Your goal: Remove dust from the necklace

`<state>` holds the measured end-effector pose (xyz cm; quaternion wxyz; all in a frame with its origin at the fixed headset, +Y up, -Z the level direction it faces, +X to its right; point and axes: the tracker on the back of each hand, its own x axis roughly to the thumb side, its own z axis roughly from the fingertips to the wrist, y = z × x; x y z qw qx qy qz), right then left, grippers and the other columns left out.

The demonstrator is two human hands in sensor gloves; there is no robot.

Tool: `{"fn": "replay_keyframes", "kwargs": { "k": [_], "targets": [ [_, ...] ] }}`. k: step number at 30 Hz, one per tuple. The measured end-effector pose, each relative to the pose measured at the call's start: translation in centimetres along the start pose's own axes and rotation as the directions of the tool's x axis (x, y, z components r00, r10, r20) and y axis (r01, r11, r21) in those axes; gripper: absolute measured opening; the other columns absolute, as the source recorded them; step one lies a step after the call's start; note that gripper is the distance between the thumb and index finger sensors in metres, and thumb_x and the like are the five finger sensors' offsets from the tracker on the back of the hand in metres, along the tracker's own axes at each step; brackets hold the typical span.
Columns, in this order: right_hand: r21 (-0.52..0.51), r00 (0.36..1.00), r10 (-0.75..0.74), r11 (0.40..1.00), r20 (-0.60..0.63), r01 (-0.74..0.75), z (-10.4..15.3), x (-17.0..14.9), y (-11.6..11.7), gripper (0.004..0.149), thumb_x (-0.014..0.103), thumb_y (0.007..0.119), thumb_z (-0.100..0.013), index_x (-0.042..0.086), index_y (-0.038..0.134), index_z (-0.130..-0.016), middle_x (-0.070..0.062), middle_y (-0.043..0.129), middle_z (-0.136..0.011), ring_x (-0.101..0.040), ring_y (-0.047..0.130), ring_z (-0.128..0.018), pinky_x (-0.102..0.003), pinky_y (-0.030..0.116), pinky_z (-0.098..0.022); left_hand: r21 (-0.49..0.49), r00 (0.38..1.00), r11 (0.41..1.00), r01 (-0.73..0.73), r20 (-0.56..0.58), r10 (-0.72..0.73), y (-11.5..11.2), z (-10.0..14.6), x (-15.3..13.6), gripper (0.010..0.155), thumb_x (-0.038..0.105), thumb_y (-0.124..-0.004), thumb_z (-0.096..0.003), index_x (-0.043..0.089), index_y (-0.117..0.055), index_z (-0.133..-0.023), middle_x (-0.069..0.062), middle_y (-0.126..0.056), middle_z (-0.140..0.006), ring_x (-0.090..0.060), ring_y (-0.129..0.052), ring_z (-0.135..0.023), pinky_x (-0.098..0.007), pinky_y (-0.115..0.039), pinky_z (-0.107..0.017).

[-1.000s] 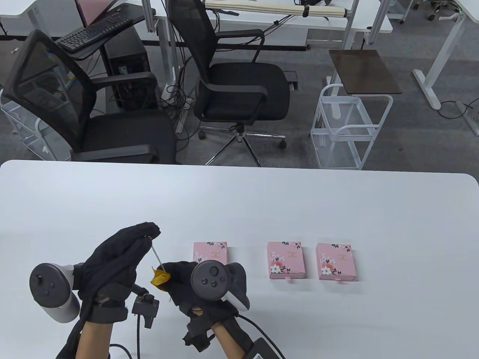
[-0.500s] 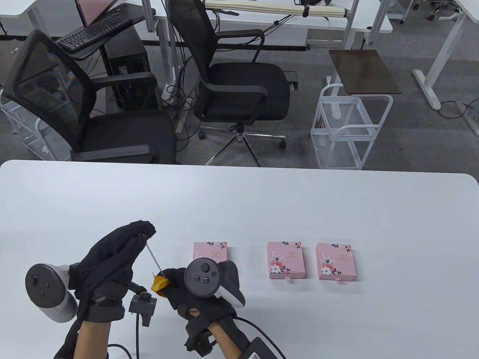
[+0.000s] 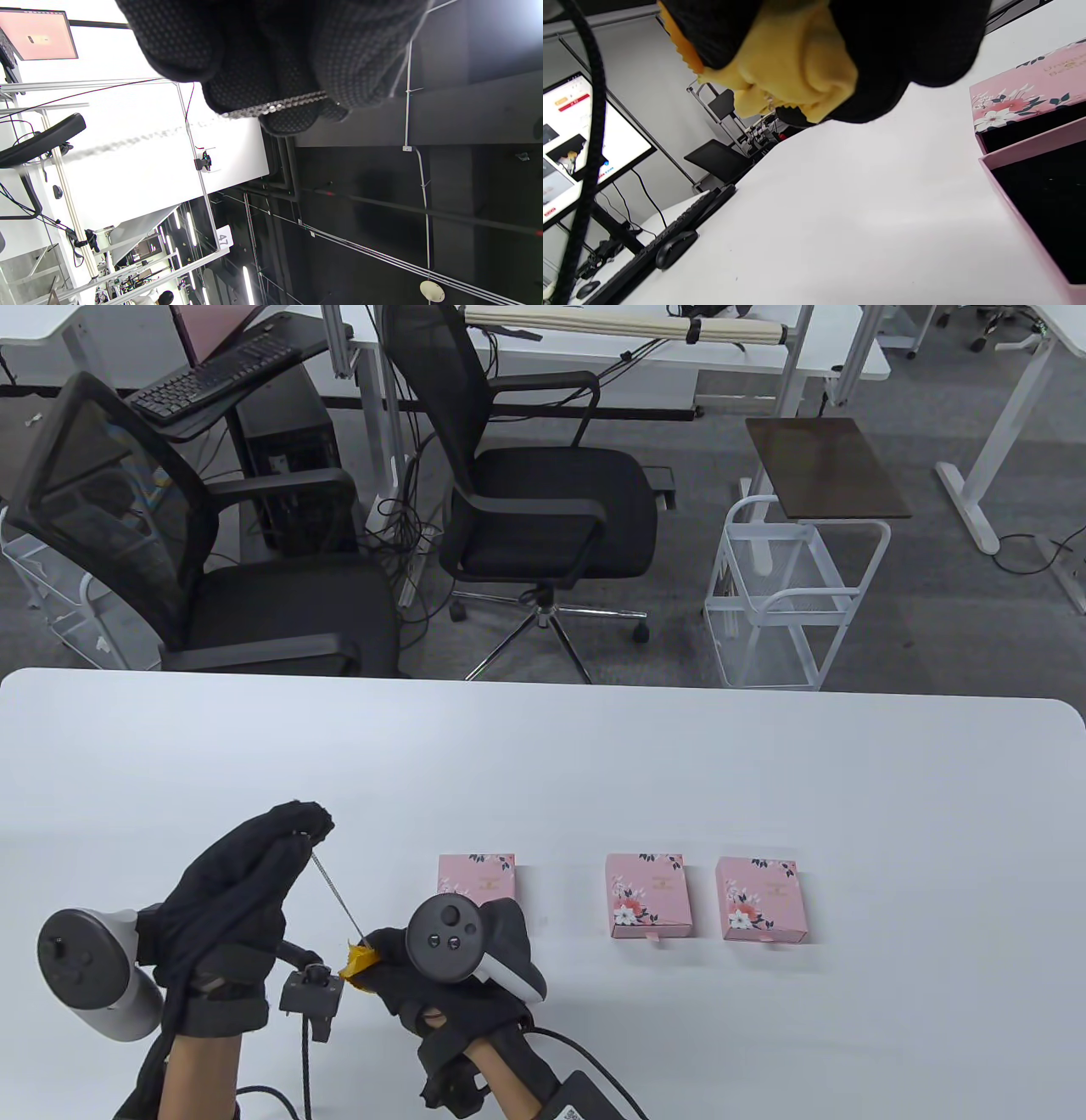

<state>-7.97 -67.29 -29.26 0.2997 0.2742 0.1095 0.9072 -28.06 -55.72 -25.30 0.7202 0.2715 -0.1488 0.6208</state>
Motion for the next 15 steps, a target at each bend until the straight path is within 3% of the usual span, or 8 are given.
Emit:
{"fn": "replay_keyframes", "kwargs": {
  "k": [5, 15],
  "targets": [
    [0.000, 1.000, 0.006, 1.000, -0.017, -0.006, -0.1, -0.2, 0.4, 0.037, 0.034, 0.080, -0.064, 0.010, 0.083, -0.092, -0.017, 0.095, -0.074, -0.036, 0.095, -0.053, -0.050, 0.080, -0.048, 0.007, 1.000, 1.000, -0.005, 0.001, 0.005, 0.1, 0.0, 0.0, 0.035, 0.042, -0.089, -0.0526, 0.032, -0.093, -0.086, 0.002, -0.103, -0.083, -0.020, -0.095, -0.075, -0.041, -0.083, -0.055],
    [0.104, 0.997, 0.056, 0.993, -0.049, -0.051, -0.7, -0.7, 1.7, 0.038, 0.033, 0.082, -0.063, 0.010, 0.082, -0.093, -0.017, 0.094, -0.077, -0.036, 0.094, -0.055, -0.051, 0.079, -0.050, 0.023, 1.000, 1.000, -0.021, 0.007, 0.021, 0.5, 0.1, 0.3, 0.035, 0.043, -0.089, -0.0528, 0.032, -0.092, -0.086, 0.002, -0.103, -0.083, -0.020, -0.095, -0.075, -0.041, -0.084, -0.055]
  ]
}}
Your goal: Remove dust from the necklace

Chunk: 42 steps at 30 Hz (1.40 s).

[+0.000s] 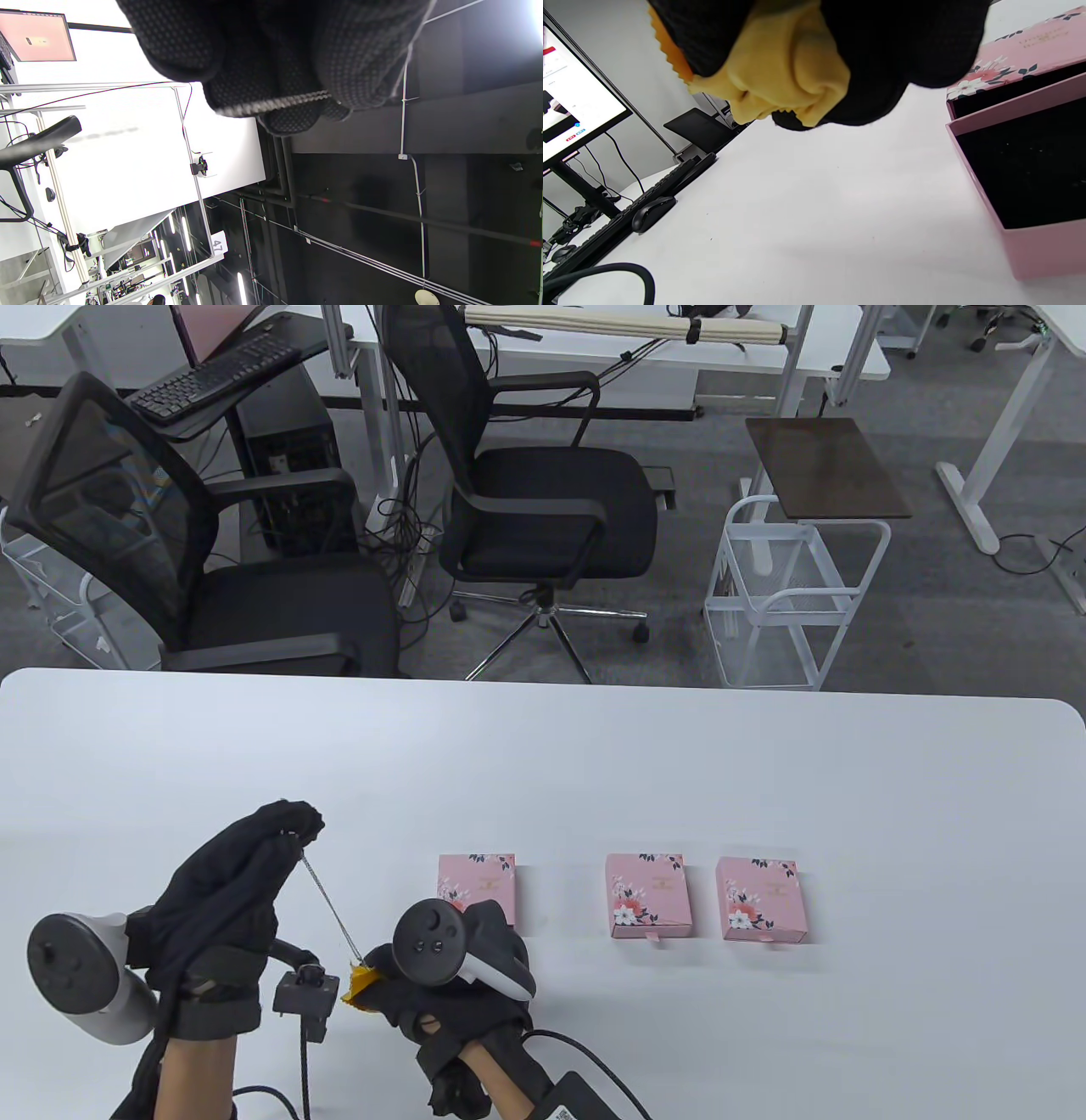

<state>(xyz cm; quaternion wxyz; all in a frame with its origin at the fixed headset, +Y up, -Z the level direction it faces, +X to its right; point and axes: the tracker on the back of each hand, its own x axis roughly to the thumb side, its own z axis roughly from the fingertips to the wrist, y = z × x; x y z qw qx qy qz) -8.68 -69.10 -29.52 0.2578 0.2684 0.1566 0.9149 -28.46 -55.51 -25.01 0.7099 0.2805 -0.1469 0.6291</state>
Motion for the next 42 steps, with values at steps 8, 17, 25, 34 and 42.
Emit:
{"fn": "replay_keyframes", "kwargs": {
  "k": [8, 17, 25, 34, 42],
  "targets": [
    [0.083, 0.996, 0.086, 0.993, -0.026, -0.084, -0.3, -0.1, 0.5, 0.039, 0.034, 0.083, -0.062, 0.010, 0.081, -0.093, -0.017, 0.094, -0.078, -0.037, 0.094, -0.056, -0.051, 0.079, -0.050, 0.020, 1.000, 1.000, -0.002, -0.007, 0.002, 0.7, 0.0, 0.1, 0.035, 0.042, -0.089, -0.0532, 0.032, -0.092, -0.086, 0.002, -0.102, -0.084, -0.020, -0.095, -0.075, -0.041, -0.083, -0.056],
    [-0.065, 0.982, 0.138, 0.987, -0.131, -0.148, 1.5, -1.8, -4.3, 0.041, 0.034, 0.082, -0.063, 0.010, 0.079, -0.096, -0.018, 0.092, -0.080, -0.038, 0.093, -0.059, -0.051, 0.077, -0.052, -0.004, 1.000, 1.000, -0.003, -0.013, 0.003, 0.5, 0.0, 0.2, 0.035, 0.042, -0.089, -0.0534, 0.032, -0.092, -0.087, 0.001, -0.102, -0.084, -0.020, -0.095, -0.076, -0.042, -0.083, -0.056],
    [-0.108, 0.914, 0.229, 0.954, -0.333, -0.279, 5.8, -7.8, -7.0, 0.042, 0.035, 0.082, -0.063, 0.010, 0.078, -0.097, -0.018, 0.091, -0.082, -0.039, 0.092, -0.061, -0.052, 0.077, -0.053, -0.046, 1.000, 0.999, -0.001, -0.015, 0.000, -0.6, 0.1, 0.1, 0.035, 0.042, -0.089, -0.0535, 0.031, -0.092, -0.087, 0.001, -0.102, -0.084, -0.021, -0.095, -0.076, -0.042, -0.083, -0.056],
    [0.112, 0.817, 0.391, 0.918, -0.424, -0.381, 8.6, -14.0, -1.5, 0.048, 0.033, 0.083, -0.061, 0.011, 0.071, -0.103, -0.021, 0.084, -0.091, -0.043, 0.086, -0.071, -0.055, 0.072, -0.058, -0.113, 1.000, 0.993, 0.017, -0.001, -0.017, -2.6, 0.5, 0.3, 0.035, 0.042, -0.089, -0.0536, 0.031, -0.092, -0.087, 0.001, -0.102, -0.084, -0.021, -0.095, -0.075, -0.042, -0.083, -0.055],
    [0.230, 0.777, 0.504, 0.864, -0.377, -0.448, 9.2, -13.6, 0.2, 0.074, 0.039, 0.083, -0.061, 0.005, 0.046, -0.115, -0.032, 0.057, -0.110, -0.055, 0.067, -0.088, -0.061, 0.063, -0.065, -0.134, 1.000, 0.991, 0.026, -0.002, -0.027, -3.2, 0.7, 0.2, 0.035, 0.042, -0.089, -0.0536, 0.031, -0.092, -0.087, 0.001, -0.102, -0.084, -0.021, -0.095, -0.075, -0.042, -0.083, -0.055]
  ]
}}
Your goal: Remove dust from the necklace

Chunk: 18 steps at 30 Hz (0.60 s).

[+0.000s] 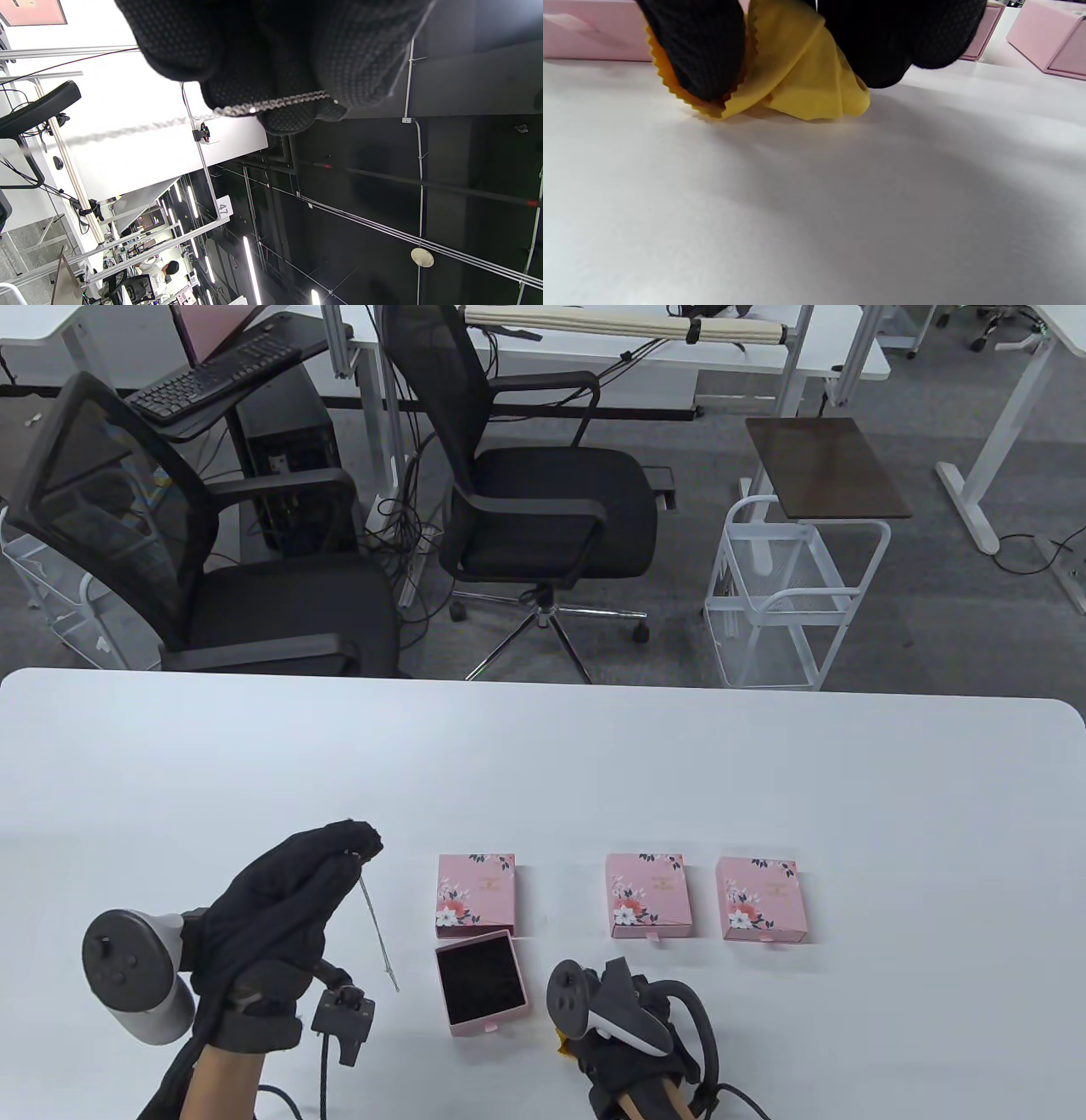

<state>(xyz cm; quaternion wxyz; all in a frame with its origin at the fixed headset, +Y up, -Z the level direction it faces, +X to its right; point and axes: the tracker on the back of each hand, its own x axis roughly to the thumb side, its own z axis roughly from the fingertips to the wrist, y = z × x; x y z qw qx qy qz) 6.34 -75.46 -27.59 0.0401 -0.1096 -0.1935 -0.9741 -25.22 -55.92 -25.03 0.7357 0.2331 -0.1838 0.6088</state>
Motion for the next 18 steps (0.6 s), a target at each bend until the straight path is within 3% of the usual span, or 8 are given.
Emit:
{"fn": "replay_keyframes", "kwargs": {
  "k": [6, 12, 16, 18],
  "targets": [
    [0.005, 1.000, -0.018, 1.000, 0.024, 0.018, 1.2, -0.4, -1.6, 0.081, 0.039, 0.084, -0.060, 0.002, 0.039, -0.117, -0.034, 0.049, -0.114, -0.058, 0.062, -0.092, -0.063, 0.059, -0.067, -0.003, 1.000, 1.000, 0.000, -0.001, 0.000, -0.1, 0.0, 0.0, 0.035, 0.042, -0.089, -0.0534, 0.031, -0.092, -0.087, 0.001, -0.102, -0.084, -0.021, -0.095, -0.075, -0.042, -0.083, -0.055],
    [-0.056, 0.998, -0.043, 0.997, 0.045, 0.045, 2.6, -0.8, -4.3, 0.074, 0.037, 0.084, -0.061, 0.004, 0.047, -0.115, -0.033, 0.052, -0.113, -0.058, 0.063, -0.091, -0.063, 0.060, -0.066, -0.003, 1.000, 1.000, -0.001, -0.002, 0.001, -0.1, 0.0, 0.0, 0.035, 0.042, -0.089, -0.0535, 0.031, -0.092, -0.087, 0.001, -0.102, -0.084, -0.021, -0.095, -0.075, -0.042, -0.083, -0.055],
    [-0.248, 0.990, -0.100, 0.961, 0.103, 0.123, 3.9, -0.4, -7.2, 0.066, 0.037, 0.080, -0.062, 0.005, 0.053, -0.113, -0.031, 0.060, -0.109, -0.055, 0.069, -0.088, -0.061, 0.064, -0.065, -0.013, 1.000, 1.000, 0.005, -0.010, -0.005, -0.4, -0.1, -0.3, 0.035, 0.042, -0.089, -0.0536, 0.031, -0.092, -0.087, 0.001, -0.102, -0.084, -0.021, -0.095, -0.075, -0.042, -0.083, -0.055],
    [-0.343, 0.970, -0.168, 0.913, 0.178, 0.221, 4.6, 0.4, -9.0, 0.063, 0.038, 0.078, -0.063, 0.006, 0.056, -0.112, -0.030, 0.065, -0.107, -0.054, 0.073, -0.086, -0.060, 0.066, -0.063, -0.023, 1.000, 1.000, 0.008, -0.018, -0.009, -0.6, -0.2, -0.6, 0.035, 0.042, -0.089, -0.0535, 0.031, -0.092, -0.087, 0.001, -0.102, -0.084, -0.021, -0.094, -0.076, -0.042, -0.083, -0.056]
  ]
}}
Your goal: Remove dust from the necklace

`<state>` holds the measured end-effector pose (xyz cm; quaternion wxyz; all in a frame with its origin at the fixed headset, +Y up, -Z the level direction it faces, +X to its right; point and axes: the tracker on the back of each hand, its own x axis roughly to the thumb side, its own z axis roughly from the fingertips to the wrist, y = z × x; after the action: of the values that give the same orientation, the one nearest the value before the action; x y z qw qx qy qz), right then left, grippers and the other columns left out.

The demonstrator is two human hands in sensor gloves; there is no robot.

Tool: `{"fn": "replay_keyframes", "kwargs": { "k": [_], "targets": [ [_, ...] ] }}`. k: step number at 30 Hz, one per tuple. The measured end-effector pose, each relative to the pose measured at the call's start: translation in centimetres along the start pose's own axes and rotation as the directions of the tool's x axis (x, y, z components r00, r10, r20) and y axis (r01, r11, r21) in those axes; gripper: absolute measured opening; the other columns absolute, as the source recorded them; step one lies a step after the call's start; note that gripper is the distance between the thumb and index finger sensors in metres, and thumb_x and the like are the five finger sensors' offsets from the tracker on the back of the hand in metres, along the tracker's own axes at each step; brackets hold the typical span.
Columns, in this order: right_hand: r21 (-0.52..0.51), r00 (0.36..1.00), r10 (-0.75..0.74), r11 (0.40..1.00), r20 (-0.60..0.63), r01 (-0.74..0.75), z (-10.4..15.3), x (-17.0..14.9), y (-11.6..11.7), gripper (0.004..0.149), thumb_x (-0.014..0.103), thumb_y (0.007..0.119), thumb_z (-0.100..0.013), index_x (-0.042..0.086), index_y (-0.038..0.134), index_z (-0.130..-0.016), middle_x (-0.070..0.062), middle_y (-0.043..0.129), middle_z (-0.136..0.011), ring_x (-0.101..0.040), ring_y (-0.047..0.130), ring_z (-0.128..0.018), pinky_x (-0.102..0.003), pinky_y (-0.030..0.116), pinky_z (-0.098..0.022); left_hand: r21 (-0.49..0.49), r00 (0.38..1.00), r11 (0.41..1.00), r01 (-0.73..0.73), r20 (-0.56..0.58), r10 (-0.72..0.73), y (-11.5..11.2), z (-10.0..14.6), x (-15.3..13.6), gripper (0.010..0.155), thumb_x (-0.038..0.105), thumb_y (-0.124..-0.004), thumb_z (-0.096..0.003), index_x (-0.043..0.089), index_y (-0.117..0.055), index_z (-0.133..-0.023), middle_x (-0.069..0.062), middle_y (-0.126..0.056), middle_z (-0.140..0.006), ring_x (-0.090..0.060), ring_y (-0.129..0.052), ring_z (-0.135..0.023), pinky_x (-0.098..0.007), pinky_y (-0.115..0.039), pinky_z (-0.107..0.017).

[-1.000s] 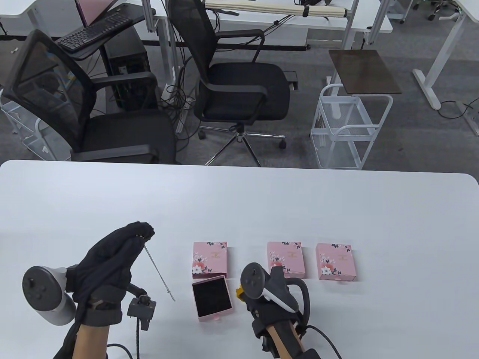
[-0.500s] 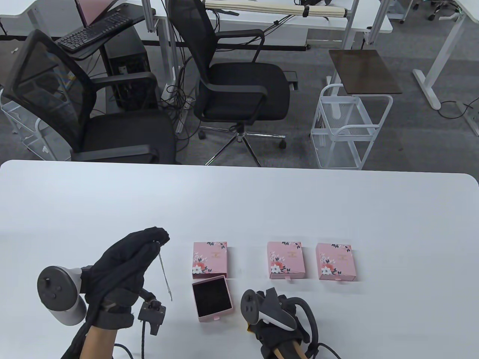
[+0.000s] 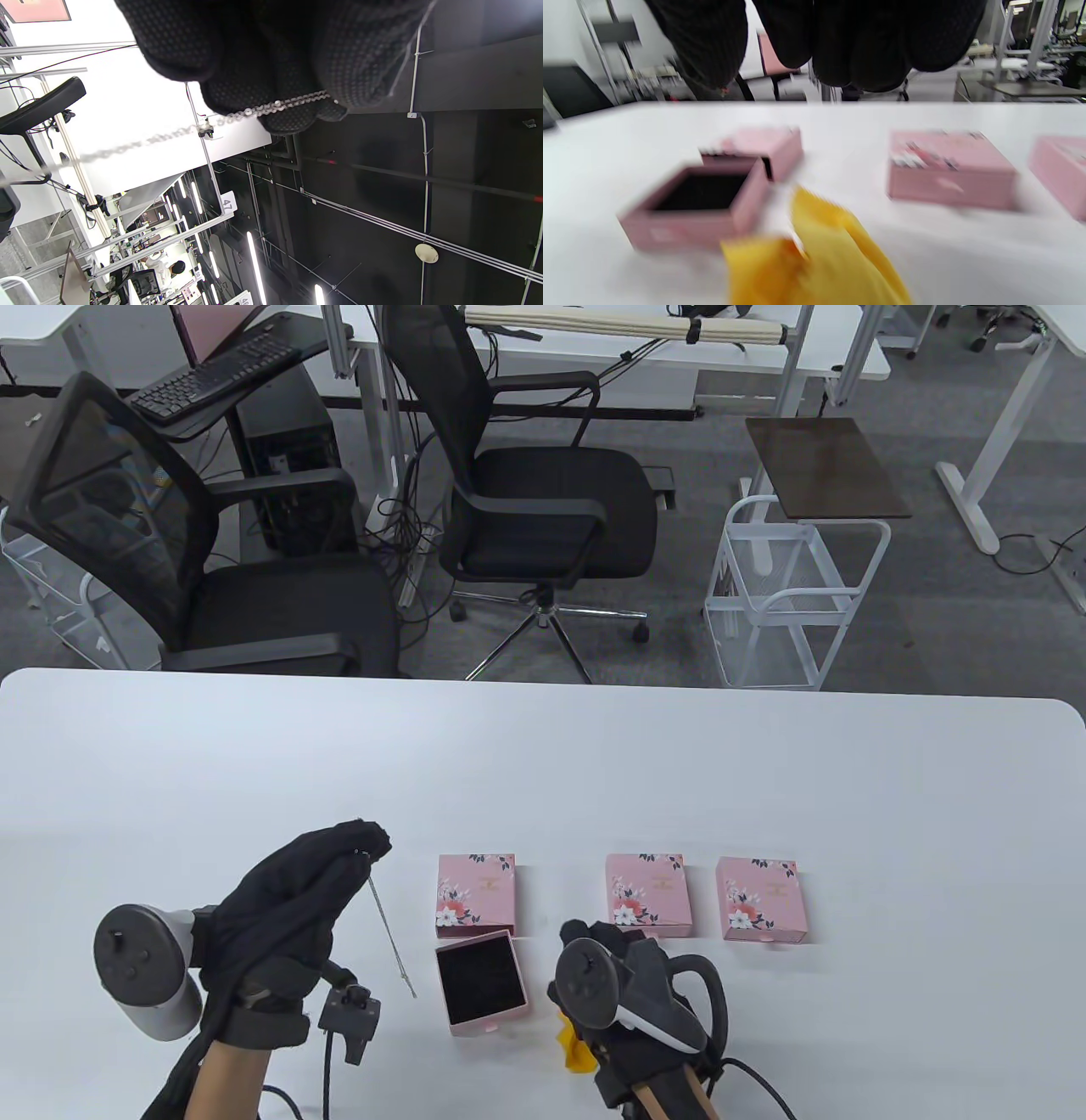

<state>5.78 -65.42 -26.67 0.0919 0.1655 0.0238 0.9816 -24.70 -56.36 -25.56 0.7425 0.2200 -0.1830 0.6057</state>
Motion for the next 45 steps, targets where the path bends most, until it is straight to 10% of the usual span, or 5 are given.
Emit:
{"fn": "replay_keyframes", "kwargs": {
  "k": [7, 15, 45],
  "targets": [
    [-0.128, 0.890, -0.371, 0.902, 0.264, 0.413, -1.7, 5.8, -3.2, 0.063, 0.042, 0.078, -0.062, 0.005, 0.061, -0.110, -0.026, 0.073, -0.103, -0.050, 0.079, -0.081, -0.056, 0.070, -0.061, -0.042, 1.000, 0.999, -0.002, -0.024, 0.001, -0.9, -0.1, -0.6, 0.035, 0.043, -0.089, -0.0532, 0.032, -0.092, -0.087, 0.001, -0.101, -0.086, -0.022, -0.094, -0.078, -0.043, -0.082, -0.057],
    [-0.160, 0.894, -0.323, 0.909, 0.310, 0.384, -4.4, 10.1, -2.8, 0.051, 0.038, 0.081, -0.061, 0.011, 0.071, -0.103, -0.019, 0.084, -0.091, -0.041, 0.088, -0.071, -0.053, 0.074, -0.057, -0.045, 0.999, 0.999, 0.001, -0.040, -0.003, -0.8, -0.2, -1.0, 0.035, 0.043, -0.089, -0.0531, 0.033, -0.092, -0.087, 0.002, -0.101, -0.086, -0.022, -0.094, -0.077, -0.043, -0.082, -0.057],
    [-0.330, 0.910, -0.373, 0.849, 0.180, 0.413, -4.4, 3.1, -5.0, 0.035, 0.030, 0.081, -0.062, 0.013, 0.081, -0.093, -0.014, 0.094, -0.076, -0.035, 0.094, -0.057, -0.050, 0.079, -0.051, -0.028, 0.978, 0.992, 0.119, -0.169, -0.122, 1.3, -1.1, -3.9, 0.035, 0.042, -0.090, -0.0528, 0.031, -0.093, -0.086, 0.000, -0.103, -0.083, -0.022, -0.095, -0.075, -0.043, -0.083, -0.055]
  ]
}}
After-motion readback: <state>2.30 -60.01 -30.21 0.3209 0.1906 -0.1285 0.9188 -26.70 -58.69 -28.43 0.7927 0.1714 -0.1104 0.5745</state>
